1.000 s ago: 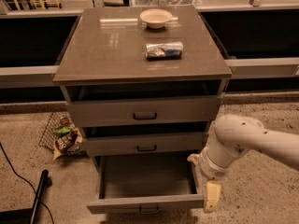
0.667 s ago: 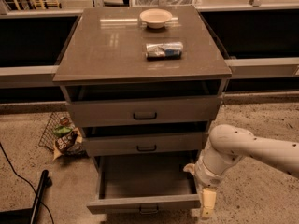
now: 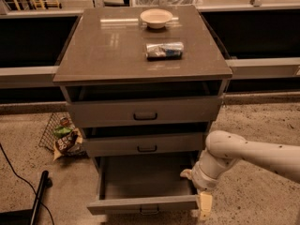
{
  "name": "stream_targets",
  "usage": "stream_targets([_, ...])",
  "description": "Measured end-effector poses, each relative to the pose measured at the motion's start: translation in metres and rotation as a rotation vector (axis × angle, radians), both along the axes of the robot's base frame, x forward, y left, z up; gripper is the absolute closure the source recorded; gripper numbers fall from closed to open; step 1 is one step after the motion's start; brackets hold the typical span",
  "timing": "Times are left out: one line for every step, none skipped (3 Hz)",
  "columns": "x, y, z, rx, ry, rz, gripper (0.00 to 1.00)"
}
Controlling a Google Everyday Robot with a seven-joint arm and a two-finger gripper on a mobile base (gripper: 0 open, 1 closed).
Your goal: Close bottom drawer
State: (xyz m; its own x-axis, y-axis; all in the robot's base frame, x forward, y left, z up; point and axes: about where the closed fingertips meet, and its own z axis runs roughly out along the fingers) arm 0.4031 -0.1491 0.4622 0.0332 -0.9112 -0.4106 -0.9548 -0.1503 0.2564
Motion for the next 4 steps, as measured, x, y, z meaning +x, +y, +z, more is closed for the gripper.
stream_targets([-0.003, 0.011, -0.065, 0.03, 0.04, 0.078, 0.0])
stream_targets([-0.005, 0.02, -0.117, 0.076, 0.081, 0.129, 0.18])
stream_targets([-0.008, 0.022, -0.162, 0.128, 0.109, 0.128, 0.41])
stream_targets([-0.011, 0.019, -0.204, 0.149, 0.159, 0.101, 0.63])
